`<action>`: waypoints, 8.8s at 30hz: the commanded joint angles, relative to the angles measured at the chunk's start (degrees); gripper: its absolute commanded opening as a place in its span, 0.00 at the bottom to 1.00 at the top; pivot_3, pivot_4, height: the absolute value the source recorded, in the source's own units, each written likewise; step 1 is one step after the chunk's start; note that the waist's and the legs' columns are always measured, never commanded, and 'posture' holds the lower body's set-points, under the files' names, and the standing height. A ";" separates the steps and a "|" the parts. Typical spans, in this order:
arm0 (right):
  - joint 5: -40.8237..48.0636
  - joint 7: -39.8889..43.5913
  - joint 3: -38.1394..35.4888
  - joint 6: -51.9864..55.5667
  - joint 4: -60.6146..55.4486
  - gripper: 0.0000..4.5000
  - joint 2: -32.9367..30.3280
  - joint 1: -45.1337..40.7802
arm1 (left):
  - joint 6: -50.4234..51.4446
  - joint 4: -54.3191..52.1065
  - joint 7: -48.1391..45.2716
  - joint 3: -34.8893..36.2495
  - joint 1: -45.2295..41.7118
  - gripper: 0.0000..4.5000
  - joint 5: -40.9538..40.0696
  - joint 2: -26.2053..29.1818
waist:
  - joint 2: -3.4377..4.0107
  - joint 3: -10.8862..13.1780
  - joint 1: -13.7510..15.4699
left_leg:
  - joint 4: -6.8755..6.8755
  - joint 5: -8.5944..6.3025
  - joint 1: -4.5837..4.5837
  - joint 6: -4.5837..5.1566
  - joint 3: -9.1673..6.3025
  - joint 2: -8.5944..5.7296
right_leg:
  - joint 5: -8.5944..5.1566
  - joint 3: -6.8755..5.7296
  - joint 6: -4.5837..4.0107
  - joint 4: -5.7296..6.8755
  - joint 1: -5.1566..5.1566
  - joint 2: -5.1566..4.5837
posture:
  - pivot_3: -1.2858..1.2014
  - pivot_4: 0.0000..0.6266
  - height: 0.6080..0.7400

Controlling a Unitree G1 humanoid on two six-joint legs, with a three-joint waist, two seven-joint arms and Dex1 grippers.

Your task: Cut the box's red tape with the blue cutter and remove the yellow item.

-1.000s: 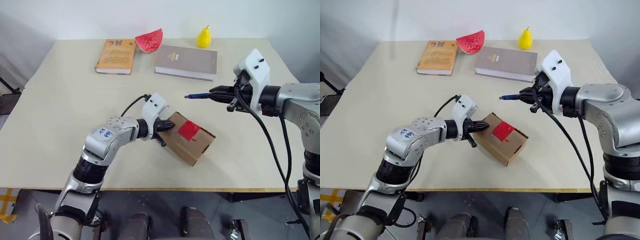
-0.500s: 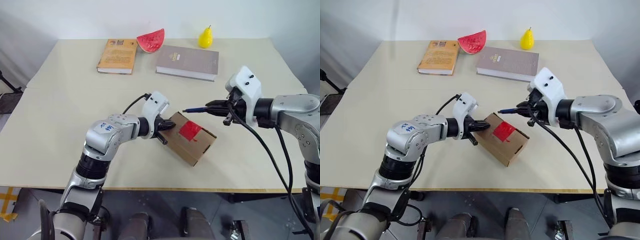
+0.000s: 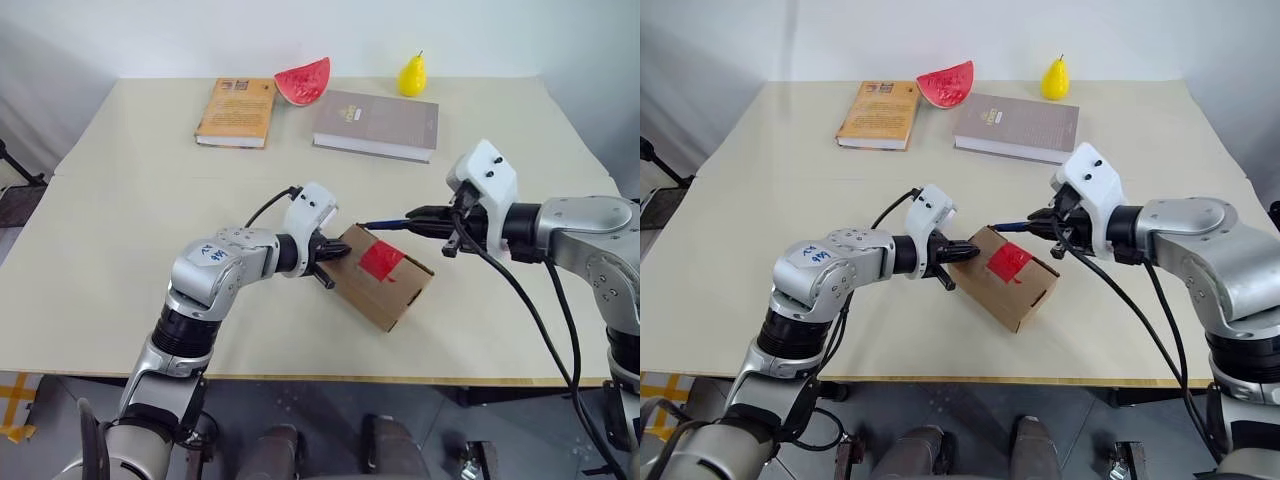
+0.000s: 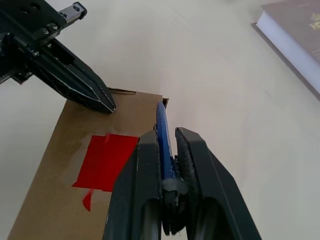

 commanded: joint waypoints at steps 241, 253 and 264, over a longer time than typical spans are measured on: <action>-13.85 3.01 10.51 -19.86 25.84 0.10 0.65 0.05 | 9.67 -6.12 0.41 -3.10 8.43 0.00 -2.75 5.73 | -0.22 0.04 -0.19 | -0.07 0.07 0.23 0.09 -0.33 -0.05 | 0.07 0.07 0.01 -0.76 0.66 0.08 | 0.52 0.24 1.00; -15.10 17.75 21.15 -16.01 16.75 0.01 1.93 -3.65 | 5.03 -1.27 6.07 4.29 4.65 0.00 -0.66 -2.02 | -0.26 0.06 0.03 | -0.06 0.08 0.18 0.02 -0.45 -0.03 | 0.11 -0.18 0.08 -0.71 0.63 0.09 | 0.52 0.24 1.00; -13.34 14.03 21.28 -4.55 6.85 0.01 5.87 -1.66 | 3.54 1.54 5.87 6.35 3.45 0.00 1.69 2.60 | -0.27 0.07 0.15 | -0.05 0.06 0.17 -0.01 -0.49 -0.05 | 0.11 -0.21 0.08 -0.66 0.60 0.06 | 0.52 0.24 1.00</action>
